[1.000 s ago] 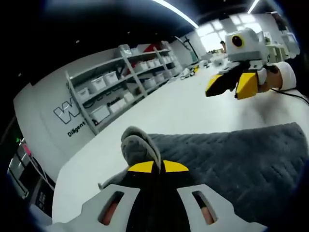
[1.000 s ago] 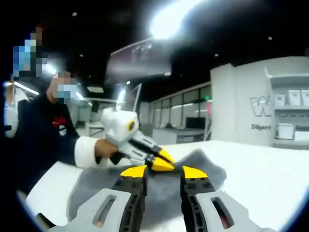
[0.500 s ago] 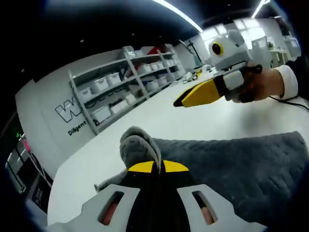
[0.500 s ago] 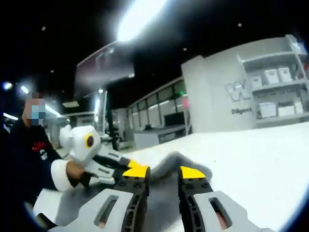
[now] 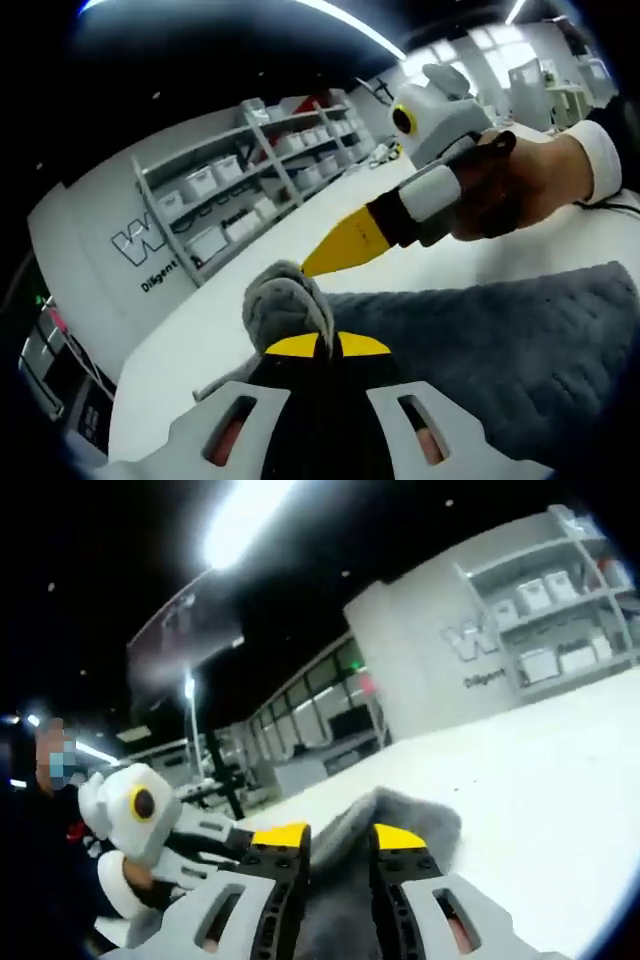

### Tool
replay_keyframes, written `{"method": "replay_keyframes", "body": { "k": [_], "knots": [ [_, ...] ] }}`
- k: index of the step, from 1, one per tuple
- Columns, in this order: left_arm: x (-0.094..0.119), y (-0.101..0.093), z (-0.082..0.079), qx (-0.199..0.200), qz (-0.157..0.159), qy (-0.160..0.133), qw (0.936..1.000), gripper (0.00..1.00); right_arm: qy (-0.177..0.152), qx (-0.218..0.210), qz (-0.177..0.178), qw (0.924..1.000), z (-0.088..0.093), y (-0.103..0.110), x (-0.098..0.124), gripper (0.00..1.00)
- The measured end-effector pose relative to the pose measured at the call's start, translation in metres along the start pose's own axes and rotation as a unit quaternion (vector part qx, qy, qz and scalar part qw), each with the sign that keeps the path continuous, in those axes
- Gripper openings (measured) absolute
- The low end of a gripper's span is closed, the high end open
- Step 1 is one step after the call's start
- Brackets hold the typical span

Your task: Open the folded towel by lifting each exposed corner and separating the folded layers until the towel lies flat within the target outline without major curled edges

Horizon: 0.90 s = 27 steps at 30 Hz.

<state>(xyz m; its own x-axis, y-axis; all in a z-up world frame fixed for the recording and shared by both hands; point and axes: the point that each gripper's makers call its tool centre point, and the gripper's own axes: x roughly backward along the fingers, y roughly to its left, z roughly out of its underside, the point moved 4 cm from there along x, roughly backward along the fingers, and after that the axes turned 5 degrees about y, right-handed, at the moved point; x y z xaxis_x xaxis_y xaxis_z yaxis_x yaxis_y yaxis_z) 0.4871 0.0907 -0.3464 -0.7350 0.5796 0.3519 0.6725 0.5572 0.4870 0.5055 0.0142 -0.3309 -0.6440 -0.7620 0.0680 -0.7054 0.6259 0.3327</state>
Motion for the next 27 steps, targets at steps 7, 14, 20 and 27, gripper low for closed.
{"method": "replay_keyframes", "body": {
  "k": [7, 14, 20, 27],
  "knots": [
    [0.001, -0.008, -0.003, -0.009, 0.001, 0.0, 1.0, 0.05, 0.021, -0.011, 0.006, 0.9997, 0.012, 0.004, -0.006, 0.19],
    [0.0, -0.017, -0.006, -0.03, 0.004, 0.001, 0.9995, 0.05, 0.027, -0.036, -0.001, 0.999, 0.018, 0.005, -0.009, 0.12],
    [-0.001, -0.022, -0.008, -0.046, 0.019, -0.003, 0.9987, 0.07, 0.03, -0.032, -0.007, 0.999, 0.019, 0.0, -0.007, 0.02],
    [0.003, -0.027, -0.013, -0.067, 0.047, -0.016, 0.9966, 0.13, 0.038, -0.02, -0.01, 0.999, 0.021, -0.007, -0.005, 0.0]
  ]
}}
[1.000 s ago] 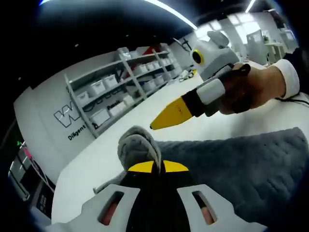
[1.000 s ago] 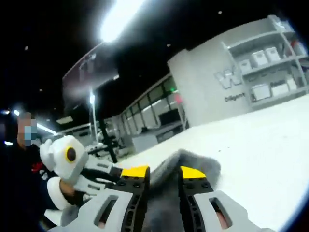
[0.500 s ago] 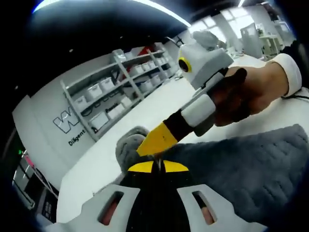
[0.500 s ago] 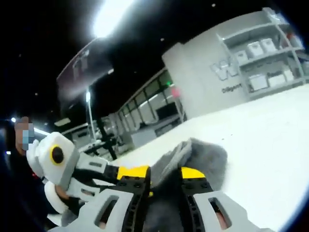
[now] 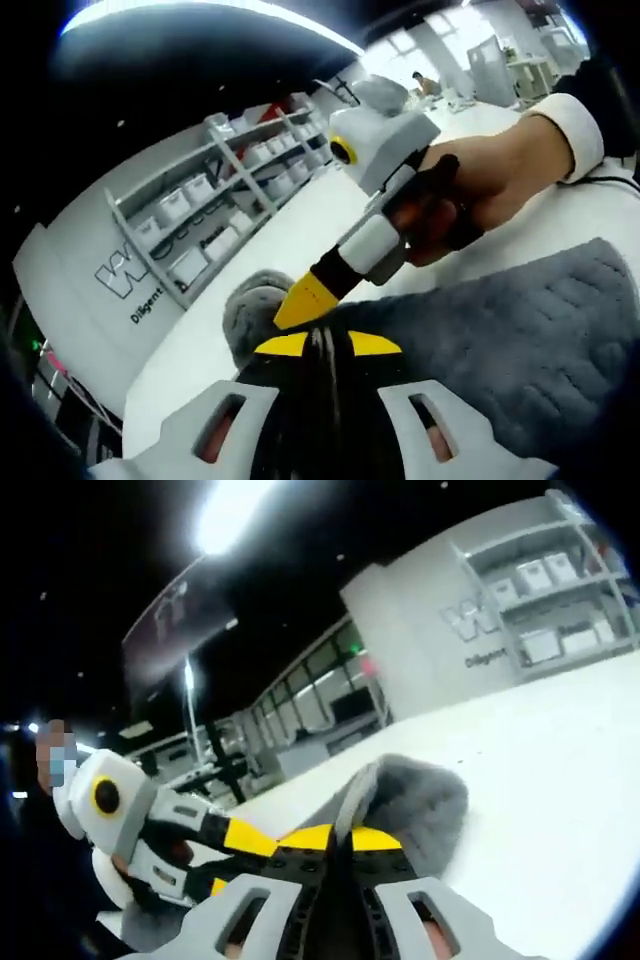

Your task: Open the folded towel by lifting each exposed corner and separating the folded layers until the towel lies flat within the target outline without major curled edges

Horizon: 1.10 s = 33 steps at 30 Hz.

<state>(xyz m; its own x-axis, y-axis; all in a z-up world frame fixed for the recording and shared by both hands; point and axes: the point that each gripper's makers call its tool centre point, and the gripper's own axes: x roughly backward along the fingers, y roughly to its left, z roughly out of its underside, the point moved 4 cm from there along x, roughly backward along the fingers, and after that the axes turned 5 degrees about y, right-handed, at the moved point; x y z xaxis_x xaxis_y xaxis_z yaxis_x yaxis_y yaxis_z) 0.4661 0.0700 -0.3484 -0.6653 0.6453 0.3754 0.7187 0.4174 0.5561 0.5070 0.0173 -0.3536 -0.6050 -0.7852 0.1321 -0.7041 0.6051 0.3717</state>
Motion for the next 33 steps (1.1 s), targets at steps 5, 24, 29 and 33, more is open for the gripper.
{"method": "replay_keyframes", "body": {
  "k": [5, 24, 29, 33],
  "knots": [
    [0.012, 0.016, -0.009, 0.052, 0.01, -0.043, 0.9977, 0.19, 0.007, -0.011, 0.013, 0.9998, -0.001, -0.007, 0.004, 0.0],
    [0.032, 0.076, 0.069, 0.208, -0.008, 0.036, 0.9775, 0.28, 0.008, -0.034, 0.039, 0.9986, -0.013, -0.028, 0.039, 0.0],
    [0.032, 0.066, 0.074, 0.194, 0.028, 0.05, 0.9793, 0.4, 0.001, -0.048, 0.027, 0.9985, -0.017, -0.036, 0.044, 0.0],
    [0.03, 0.053, 0.076, 0.18, 0.065, 0.059, 0.9797, 0.52, 0.007, -0.046, 0.022, 0.9987, -0.016, -0.036, 0.044, 0.0]
  ]
}}
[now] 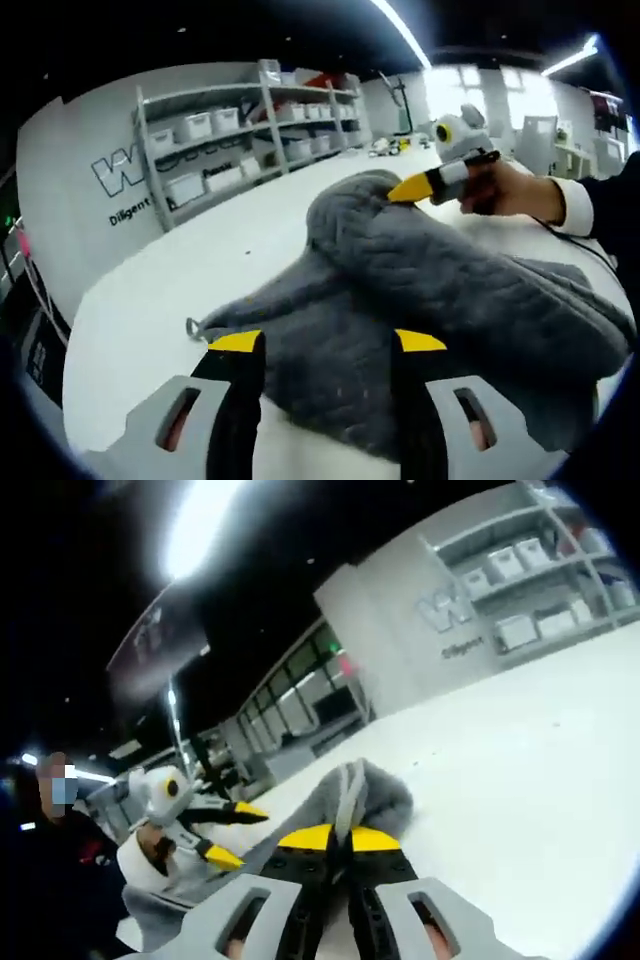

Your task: Open the folded towel by lifting each exposed corner and separating the folded layers until the towel lies flat within the target outline without major curled edges

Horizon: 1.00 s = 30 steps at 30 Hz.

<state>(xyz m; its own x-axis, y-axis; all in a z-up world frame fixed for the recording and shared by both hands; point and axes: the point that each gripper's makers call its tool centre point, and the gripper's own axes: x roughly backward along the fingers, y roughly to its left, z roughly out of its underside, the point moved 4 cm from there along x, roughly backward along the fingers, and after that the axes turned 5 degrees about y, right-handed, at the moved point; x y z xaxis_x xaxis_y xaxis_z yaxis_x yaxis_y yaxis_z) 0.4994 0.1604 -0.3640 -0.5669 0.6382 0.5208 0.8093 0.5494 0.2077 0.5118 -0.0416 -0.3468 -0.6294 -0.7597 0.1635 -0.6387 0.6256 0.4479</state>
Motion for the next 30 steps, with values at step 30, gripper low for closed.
{"method": "replay_keyframes", "body": {
  "k": [30],
  "knots": [
    [0.009, -0.048, 0.01, -0.008, 0.151, 0.003, 0.9885, 0.79, 0.009, -0.084, -0.024, 0.9962, -0.022, -0.028, 0.033, 0.0]
  ]
}}
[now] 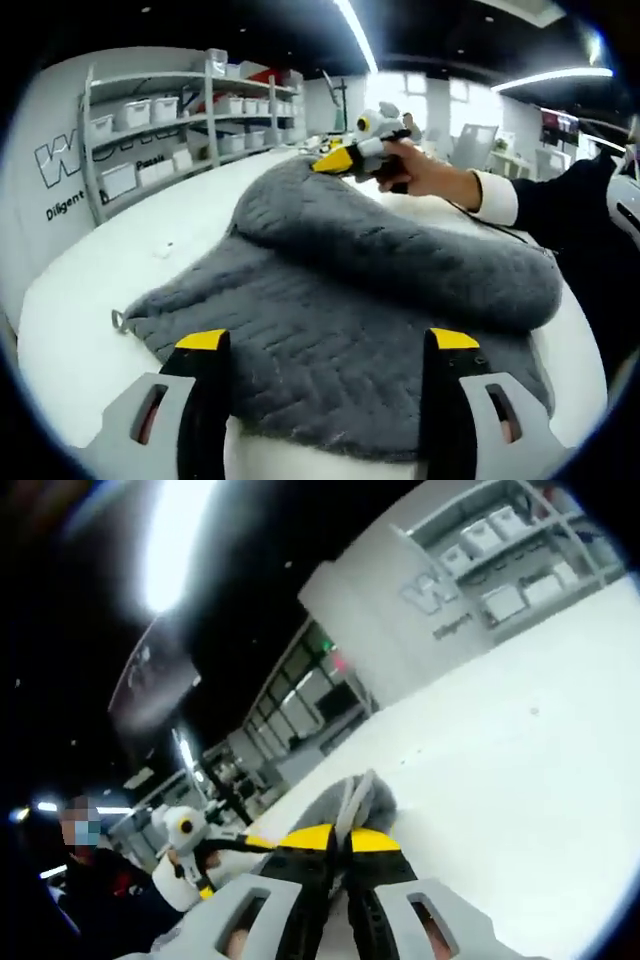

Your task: Open the folded towel by lifting each exposed corner and separating the folded layers until the towel lies flat within the target outline without major curled edges

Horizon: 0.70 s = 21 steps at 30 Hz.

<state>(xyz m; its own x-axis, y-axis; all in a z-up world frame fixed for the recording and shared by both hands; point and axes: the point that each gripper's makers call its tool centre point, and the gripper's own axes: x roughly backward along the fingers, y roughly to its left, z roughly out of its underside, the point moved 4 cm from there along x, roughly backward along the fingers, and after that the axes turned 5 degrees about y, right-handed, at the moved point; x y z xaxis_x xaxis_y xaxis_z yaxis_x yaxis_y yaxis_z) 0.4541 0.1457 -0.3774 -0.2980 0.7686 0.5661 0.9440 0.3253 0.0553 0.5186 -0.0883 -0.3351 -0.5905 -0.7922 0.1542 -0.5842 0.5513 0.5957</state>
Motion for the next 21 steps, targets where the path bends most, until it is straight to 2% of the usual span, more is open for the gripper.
{"method": "replay_keyframes", "body": {
  "k": [2, 7, 9, 12, 13, 21],
  "knots": [
    [-0.001, 0.0, -0.002, -0.012, -0.009, 0.004, 0.9999, 0.82, 0.0, -0.003, 0.0, 1.0, 0.0, 0.0, 0.001, 0.0],
    [0.001, -0.004, -0.003, -0.011, 0.002, 0.005, 0.9999, 0.82, 0.005, 0.008, 0.014, 0.9999, -0.001, -0.001, 0.001, 0.0],
    [0.001, -0.005, 0.0, -0.016, 0.005, 0.012, 0.9998, 0.79, 0.006, 0.011, 0.016, 0.9998, -0.002, -0.002, 0.002, 0.0],
    [0.001, -0.006, 0.006, -0.017, 0.015, 0.018, 0.9996, 0.69, 0.004, 0.016, 0.021, 0.9996, -0.004, -0.004, 0.004, 0.0],
    [-0.001, -0.008, 0.007, -0.012, 0.024, 0.018, 0.9995, 0.68, 0.004, 0.016, 0.021, 0.9996, -0.004, -0.004, 0.004, 0.0],
    [-0.003, -0.006, 0.011, 0.002, 0.027, 0.027, 0.9993, 0.68, 0.012, 0.024, 0.033, 0.9991, -0.005, -0.01, 0.007, 0.0]
  ]
}}
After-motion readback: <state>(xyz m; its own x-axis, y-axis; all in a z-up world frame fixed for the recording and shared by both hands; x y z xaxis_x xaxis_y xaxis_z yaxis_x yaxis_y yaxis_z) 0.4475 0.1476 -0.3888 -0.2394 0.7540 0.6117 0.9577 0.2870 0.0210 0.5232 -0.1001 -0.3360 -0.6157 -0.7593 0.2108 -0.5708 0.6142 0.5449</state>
